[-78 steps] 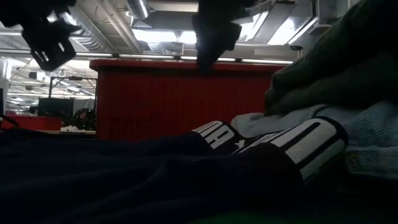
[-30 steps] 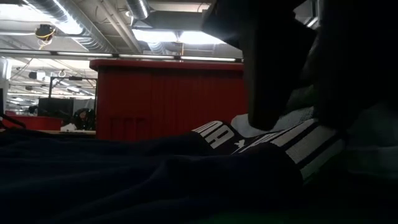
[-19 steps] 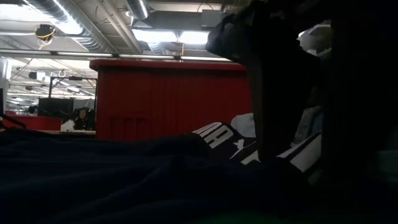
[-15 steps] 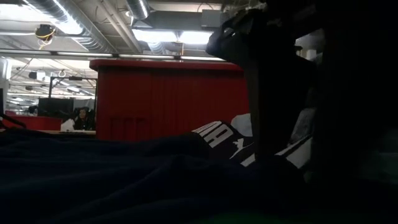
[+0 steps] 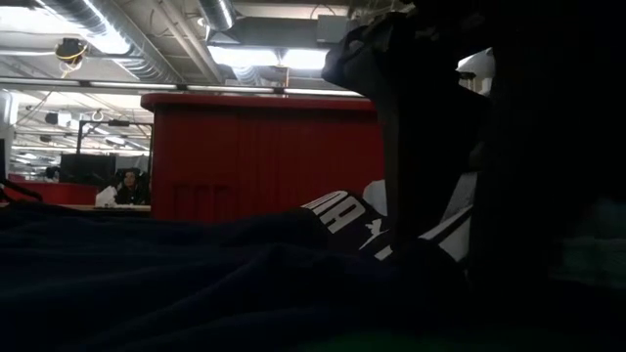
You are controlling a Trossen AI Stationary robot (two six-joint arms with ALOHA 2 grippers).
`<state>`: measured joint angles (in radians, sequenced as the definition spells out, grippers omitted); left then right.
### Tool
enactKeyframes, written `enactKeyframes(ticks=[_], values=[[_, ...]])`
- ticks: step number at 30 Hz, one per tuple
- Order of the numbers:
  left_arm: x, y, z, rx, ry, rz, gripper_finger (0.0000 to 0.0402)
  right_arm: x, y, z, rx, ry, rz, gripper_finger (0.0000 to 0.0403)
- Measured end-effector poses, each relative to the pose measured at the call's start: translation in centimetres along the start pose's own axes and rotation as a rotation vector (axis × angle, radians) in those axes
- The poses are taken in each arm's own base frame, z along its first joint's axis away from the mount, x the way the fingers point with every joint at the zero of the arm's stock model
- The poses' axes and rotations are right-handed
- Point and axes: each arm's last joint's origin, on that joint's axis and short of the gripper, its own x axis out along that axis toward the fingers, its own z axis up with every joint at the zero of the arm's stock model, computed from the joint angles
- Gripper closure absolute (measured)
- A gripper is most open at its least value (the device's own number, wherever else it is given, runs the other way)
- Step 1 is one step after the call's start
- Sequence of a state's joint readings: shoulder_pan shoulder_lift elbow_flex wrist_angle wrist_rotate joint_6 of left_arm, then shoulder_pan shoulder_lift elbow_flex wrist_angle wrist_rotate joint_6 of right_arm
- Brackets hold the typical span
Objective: Fold Laundry from Bin
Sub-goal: Fold the dark blue boxer
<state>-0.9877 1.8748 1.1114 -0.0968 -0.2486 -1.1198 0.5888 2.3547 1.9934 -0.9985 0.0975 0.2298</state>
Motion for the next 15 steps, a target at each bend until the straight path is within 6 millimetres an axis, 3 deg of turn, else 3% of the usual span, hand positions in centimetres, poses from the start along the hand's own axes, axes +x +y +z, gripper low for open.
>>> enactKeyframes(ticks=[4,15], values=[[0.2,0.2,-0.1,0.005,-0.045,0.033,0.0166,0.0,0.0,0.0,0.0,-0.001,0.0,0.0237],[3.1,1.3,-1.6,0.004,0.031,0.071,0.0166,0.0,0.0,0.0,0.0,-0.003,0.001,0.0237]])
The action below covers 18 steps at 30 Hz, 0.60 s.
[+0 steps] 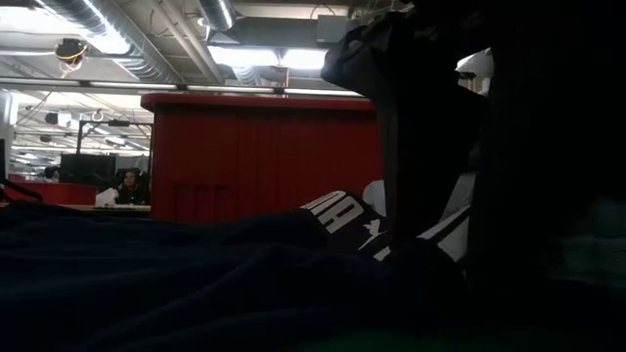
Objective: Fold Laundry from Bin
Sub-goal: Fold the dark blue boxer
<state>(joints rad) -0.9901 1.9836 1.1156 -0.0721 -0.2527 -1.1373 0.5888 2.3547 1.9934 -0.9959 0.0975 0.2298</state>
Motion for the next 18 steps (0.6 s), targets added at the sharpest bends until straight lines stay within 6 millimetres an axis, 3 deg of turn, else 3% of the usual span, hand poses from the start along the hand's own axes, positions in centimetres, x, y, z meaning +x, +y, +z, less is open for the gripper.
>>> enactKeyframes(ticks=[4,18], values=[[0.03,0.27,-0.13,-0.005,0.012,0.029,0.0182,0.0,-0.04,0.02,0.0,-0.005,-0.013,0.0237],[0.04,0.97,-0.01,-0.096,0.075,0.069,0.0294,-0.01,0.03,0.47,0.006,-0.053,-0.012,0.0237]])
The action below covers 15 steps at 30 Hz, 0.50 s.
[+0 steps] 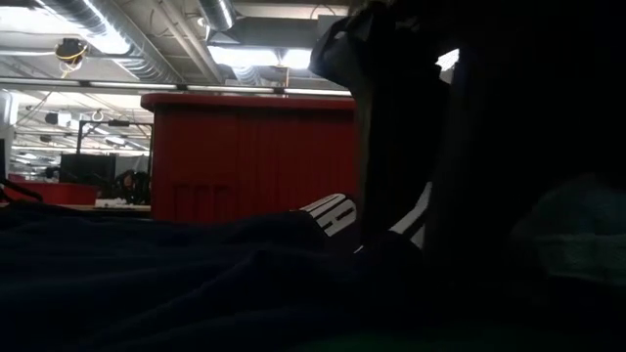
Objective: Fold Laundry from Bin
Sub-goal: Fold the dark blue boxer
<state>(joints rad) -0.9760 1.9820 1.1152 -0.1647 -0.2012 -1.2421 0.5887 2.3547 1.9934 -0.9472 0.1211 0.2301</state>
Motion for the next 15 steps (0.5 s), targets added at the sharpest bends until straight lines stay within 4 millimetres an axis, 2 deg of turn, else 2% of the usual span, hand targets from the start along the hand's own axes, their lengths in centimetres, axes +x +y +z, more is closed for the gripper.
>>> enactKeyframes(ticks=[11,15], values=[[-0.1,1.0,0.6,-0.088,0.173,0.037,0.0388,0.0,0.0,0.1,0.001,-0.008,0.002,0.0237],[0.0,1.2,0.9,-0.102,0.189,0.037,0.0397,0.0,0.0,0.1,0.001,-0.008,0.002,0.0237]])
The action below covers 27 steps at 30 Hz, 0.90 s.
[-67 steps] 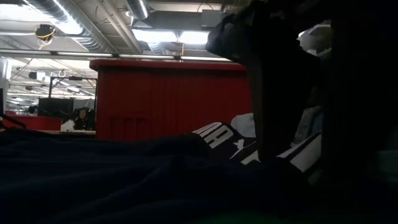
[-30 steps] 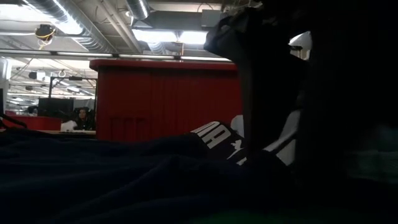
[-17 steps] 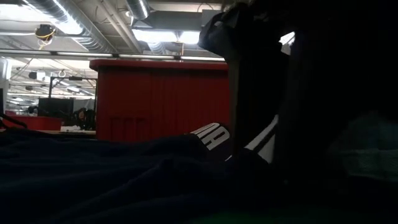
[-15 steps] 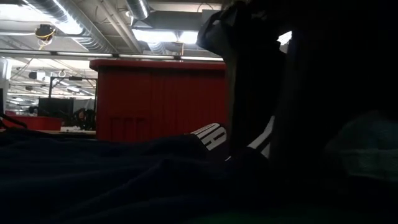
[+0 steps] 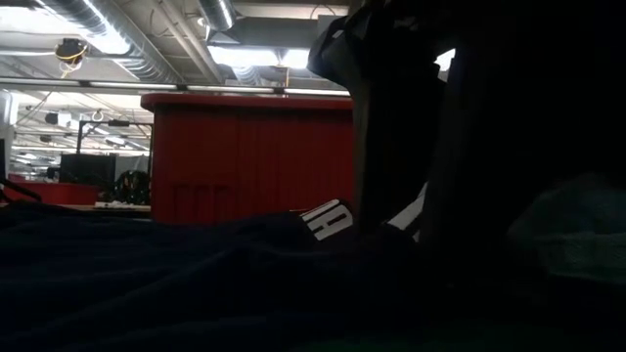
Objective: Fold Laundry from Bin
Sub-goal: Fold the dark blue boxer
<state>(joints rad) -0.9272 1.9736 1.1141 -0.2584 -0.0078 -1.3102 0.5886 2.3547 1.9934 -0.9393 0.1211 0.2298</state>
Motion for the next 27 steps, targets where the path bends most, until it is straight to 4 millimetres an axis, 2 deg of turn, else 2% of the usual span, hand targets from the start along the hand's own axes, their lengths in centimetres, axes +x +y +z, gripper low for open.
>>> enactKeyframes(ticks=[5,8,16,22,27], values=[[0.0,0.1,0.4,-0.011,0.015,-0.004,0.0399,0.0,0.0,-0.1,-0.001,0.006,-0.001,0.0238],[0.0,0.1,0.5,-0.026,0.02,-0.005,0.04,0.0,0.0,-0.1,-0.001,0.006,-0.001,0.0256],[-0.3,-0.6,0.5,-0.051,0.015,-0.002,0.0401,0.0,0.0,0.0,-0.001,0.004,0.0,0.039],[-1.8,-2.3,0.7,-0.047,0.044,0.08,0.0401,-1.1,0.2,0.7,0.004,-0.027,0.048,0.0369],[-4.1,-3.8,0.3,-0.024,0.049,0.203,0.0401,-3.0,0.2,1.8,0.007,-0.062,0.058,0.0394]])
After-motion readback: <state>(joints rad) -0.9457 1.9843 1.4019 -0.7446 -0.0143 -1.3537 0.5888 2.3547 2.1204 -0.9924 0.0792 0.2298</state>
